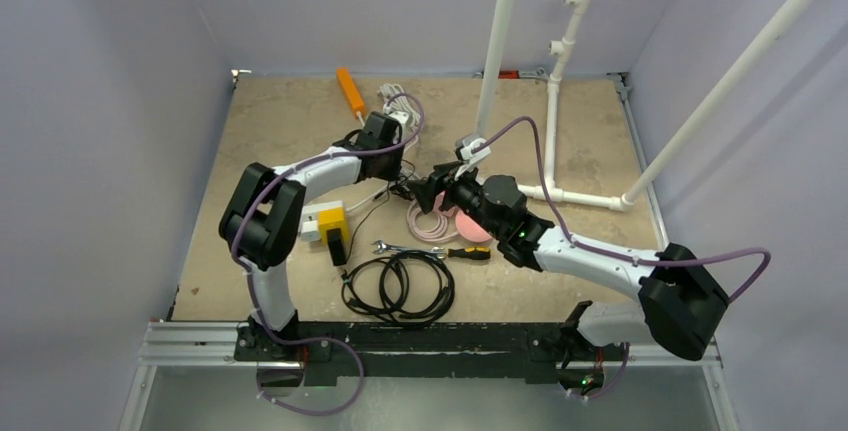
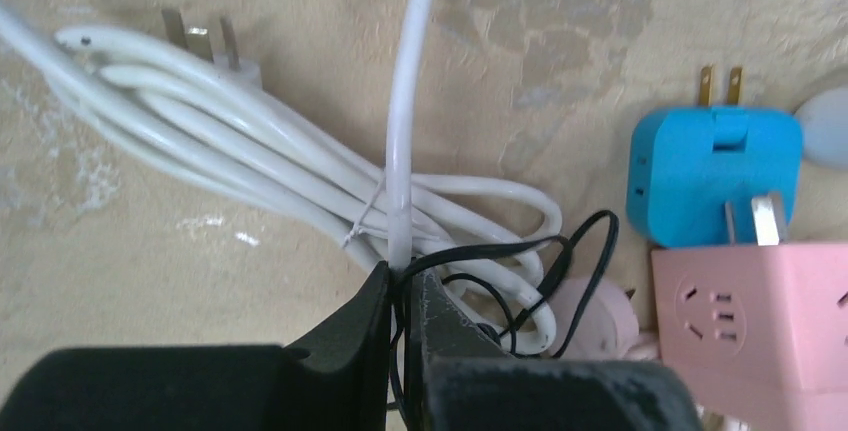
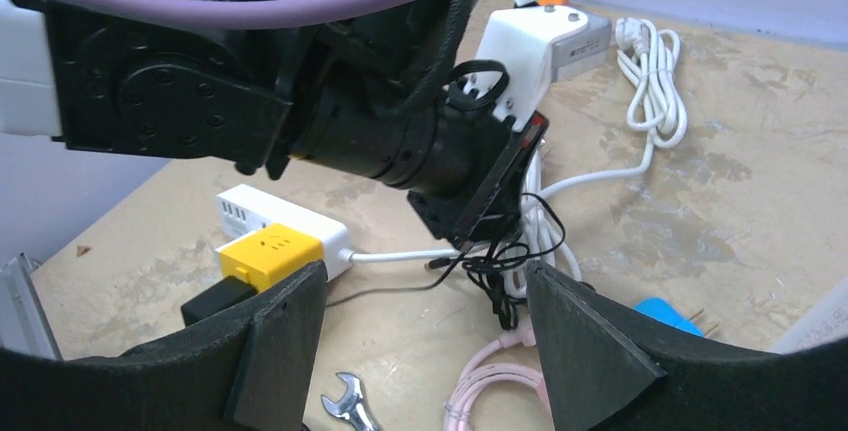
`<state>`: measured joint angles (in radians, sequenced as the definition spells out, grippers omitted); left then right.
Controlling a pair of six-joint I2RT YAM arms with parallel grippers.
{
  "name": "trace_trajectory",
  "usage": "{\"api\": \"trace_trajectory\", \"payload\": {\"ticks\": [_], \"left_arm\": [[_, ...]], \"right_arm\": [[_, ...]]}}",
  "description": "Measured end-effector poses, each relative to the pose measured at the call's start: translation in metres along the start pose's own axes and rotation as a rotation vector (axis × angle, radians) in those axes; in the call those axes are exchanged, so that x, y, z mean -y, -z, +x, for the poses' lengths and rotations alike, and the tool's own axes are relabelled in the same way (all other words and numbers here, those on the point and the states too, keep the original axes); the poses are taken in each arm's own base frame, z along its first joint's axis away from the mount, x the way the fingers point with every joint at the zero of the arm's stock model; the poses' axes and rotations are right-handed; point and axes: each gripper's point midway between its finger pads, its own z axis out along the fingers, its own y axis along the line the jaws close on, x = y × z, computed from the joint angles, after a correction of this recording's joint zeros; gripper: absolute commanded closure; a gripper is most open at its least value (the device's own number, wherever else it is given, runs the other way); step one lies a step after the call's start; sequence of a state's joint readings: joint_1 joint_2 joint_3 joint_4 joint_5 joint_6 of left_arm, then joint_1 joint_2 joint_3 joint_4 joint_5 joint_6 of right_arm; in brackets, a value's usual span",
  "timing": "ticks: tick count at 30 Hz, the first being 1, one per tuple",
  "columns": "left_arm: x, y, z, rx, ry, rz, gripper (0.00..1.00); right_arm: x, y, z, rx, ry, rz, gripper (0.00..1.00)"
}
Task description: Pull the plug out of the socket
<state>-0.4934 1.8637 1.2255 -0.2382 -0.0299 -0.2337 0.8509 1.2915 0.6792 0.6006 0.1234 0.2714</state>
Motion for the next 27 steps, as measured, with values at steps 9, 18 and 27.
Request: {"api": "trace_trajectory", "payload": {"ticks": [9, 18, 27], "left_arm": [[0.011, -0.012, -0.033, 0.068, 0.024, 0.033, 0.29], [-0.007, 0.075, -0.072, 0.238, 0.018, -0.045, 0.11], [-0.100, 0.146, -0.067, 0.354, 0.176, -0.171, 0.10]], "right_arm": [[0.001, -0.003, 0.006, -0.006, 0.002, 0.015, 0.24], [-0.032, -0.001, 0.026, -0.037, 0.003, 0.016, 0.21], [-0.110, -0.023, 0.069, -0.155, -0.013, 0.006, 0.22]]}}
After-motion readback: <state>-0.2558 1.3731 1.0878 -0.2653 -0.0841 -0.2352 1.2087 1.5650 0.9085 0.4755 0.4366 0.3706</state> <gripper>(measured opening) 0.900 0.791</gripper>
